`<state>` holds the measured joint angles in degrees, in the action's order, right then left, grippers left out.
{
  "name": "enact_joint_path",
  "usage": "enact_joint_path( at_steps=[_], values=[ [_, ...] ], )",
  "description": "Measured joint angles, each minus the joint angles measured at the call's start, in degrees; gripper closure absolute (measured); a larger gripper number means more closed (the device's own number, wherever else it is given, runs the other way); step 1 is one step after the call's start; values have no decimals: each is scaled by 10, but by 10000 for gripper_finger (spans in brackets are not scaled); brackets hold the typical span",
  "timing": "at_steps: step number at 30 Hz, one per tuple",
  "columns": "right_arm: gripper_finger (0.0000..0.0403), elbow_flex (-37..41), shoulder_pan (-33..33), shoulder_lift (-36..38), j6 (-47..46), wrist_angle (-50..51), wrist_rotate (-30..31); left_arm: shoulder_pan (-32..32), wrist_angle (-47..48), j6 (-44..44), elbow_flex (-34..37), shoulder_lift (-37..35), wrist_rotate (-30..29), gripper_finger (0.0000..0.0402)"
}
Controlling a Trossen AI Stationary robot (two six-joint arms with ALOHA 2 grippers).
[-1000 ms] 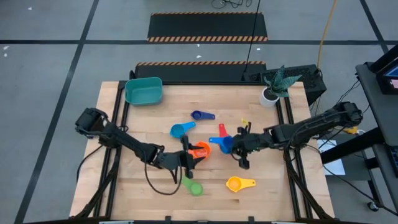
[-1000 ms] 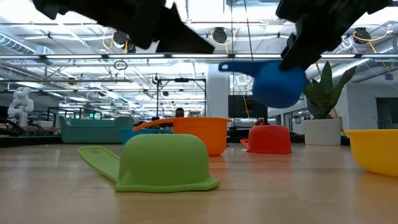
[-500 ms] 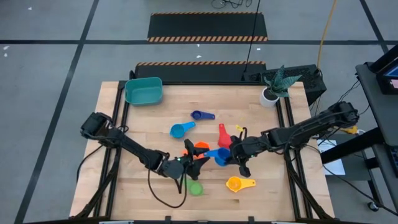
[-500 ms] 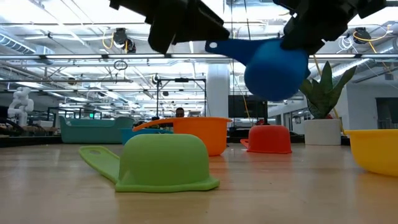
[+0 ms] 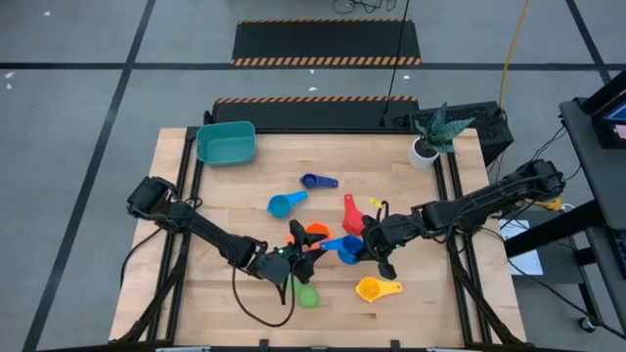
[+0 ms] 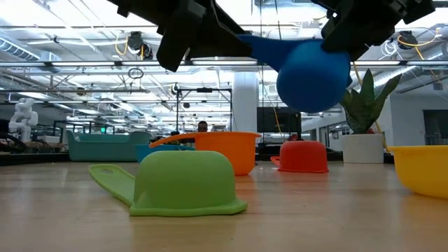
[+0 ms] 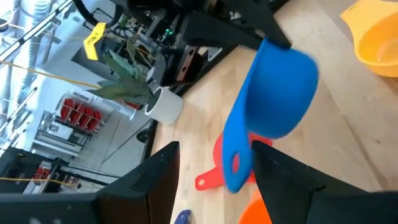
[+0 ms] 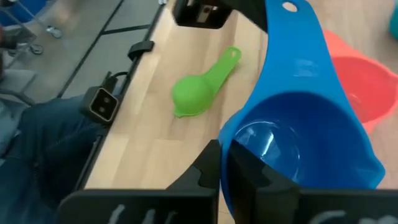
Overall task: Nest measuring cups in basket
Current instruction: Stack the blue measuring cup on top of the orange measuring cup
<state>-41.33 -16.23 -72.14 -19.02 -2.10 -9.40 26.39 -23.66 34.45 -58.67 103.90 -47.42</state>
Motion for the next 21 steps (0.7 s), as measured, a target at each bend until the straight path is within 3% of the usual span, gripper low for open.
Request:
enact_joint_path(
  at_steps=[13, 21],
  values=[
    [395, 0, 0, 0, 9, -7, -13, 6, -1, -11, 0, 0, -21, 206],
    [393, 0, 0, 0, 8, -7, -13, 8, -1, -7, 0, 0, 1, 286]
  ],
)
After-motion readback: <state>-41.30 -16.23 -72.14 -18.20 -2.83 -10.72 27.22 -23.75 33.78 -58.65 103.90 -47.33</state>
